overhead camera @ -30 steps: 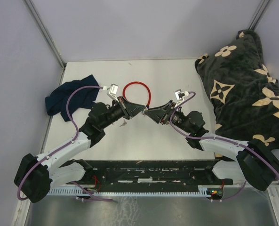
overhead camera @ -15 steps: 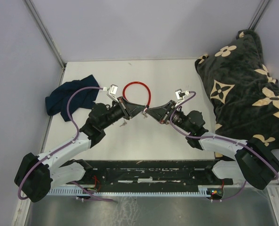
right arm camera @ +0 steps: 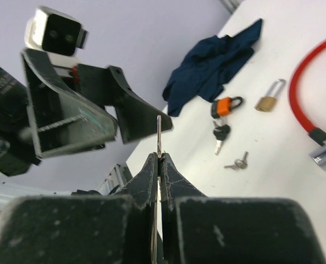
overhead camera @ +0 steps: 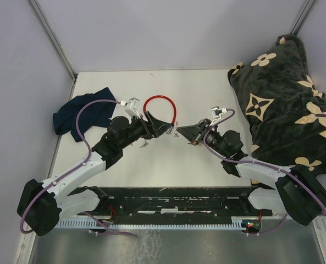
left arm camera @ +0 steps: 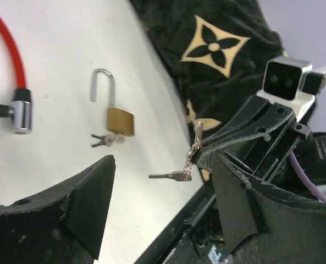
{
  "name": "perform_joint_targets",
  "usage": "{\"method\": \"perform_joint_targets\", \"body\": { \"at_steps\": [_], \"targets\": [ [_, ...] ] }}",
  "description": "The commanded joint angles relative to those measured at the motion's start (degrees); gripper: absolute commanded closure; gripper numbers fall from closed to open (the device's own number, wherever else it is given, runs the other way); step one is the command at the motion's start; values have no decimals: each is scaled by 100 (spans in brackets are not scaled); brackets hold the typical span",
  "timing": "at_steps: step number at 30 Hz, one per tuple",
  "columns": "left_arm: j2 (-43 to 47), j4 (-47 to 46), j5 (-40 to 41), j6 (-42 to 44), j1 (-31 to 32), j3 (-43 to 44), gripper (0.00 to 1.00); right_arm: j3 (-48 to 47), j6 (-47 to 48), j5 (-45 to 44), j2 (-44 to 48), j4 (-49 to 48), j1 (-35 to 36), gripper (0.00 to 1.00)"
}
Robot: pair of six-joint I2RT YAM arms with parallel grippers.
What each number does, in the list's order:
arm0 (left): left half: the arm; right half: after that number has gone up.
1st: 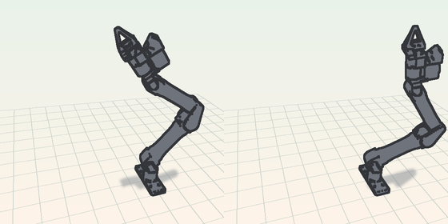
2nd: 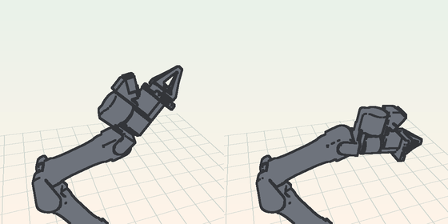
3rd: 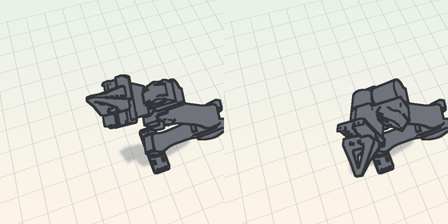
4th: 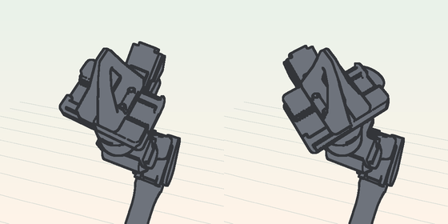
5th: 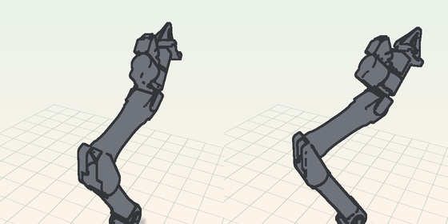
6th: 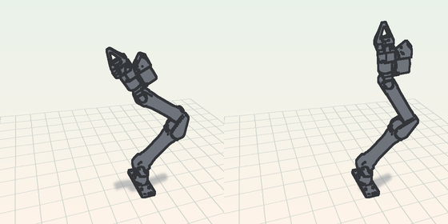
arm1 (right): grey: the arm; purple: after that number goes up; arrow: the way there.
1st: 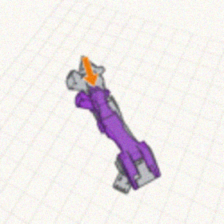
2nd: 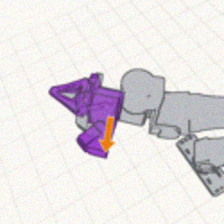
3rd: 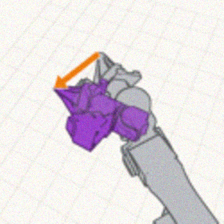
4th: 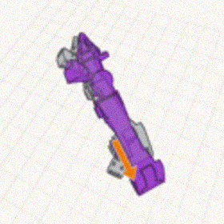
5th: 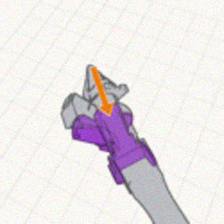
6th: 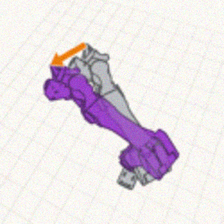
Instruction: Unlock with the key
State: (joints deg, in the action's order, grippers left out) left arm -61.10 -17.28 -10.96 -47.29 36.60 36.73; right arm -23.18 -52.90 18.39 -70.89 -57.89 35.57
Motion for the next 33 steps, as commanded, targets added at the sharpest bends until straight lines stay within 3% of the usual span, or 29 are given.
{"method": "perform_joint_targets", "body": {
  "at_steps": [1,9,15,24,33],
  "targets": [
    [-291,1443,597,1119,-23,880,21,328,102,-255,350,150,-177,98],
    [-2164,3676,713,2726,-21,2689,19,630,471,-590,957,1076,-251,98],
    [-3490,4734,971,3574,-20,3926,19,735,654,-732,1387,1616,-269,98],
    [-5245,5641,1272,4475,31,5748,24,838,707,-776,1544,1833,-311,98],
    [-6472,6043,1187,4768,136,6883,28,868,749,-767,1750,2124,-326,98]
  ]
}}
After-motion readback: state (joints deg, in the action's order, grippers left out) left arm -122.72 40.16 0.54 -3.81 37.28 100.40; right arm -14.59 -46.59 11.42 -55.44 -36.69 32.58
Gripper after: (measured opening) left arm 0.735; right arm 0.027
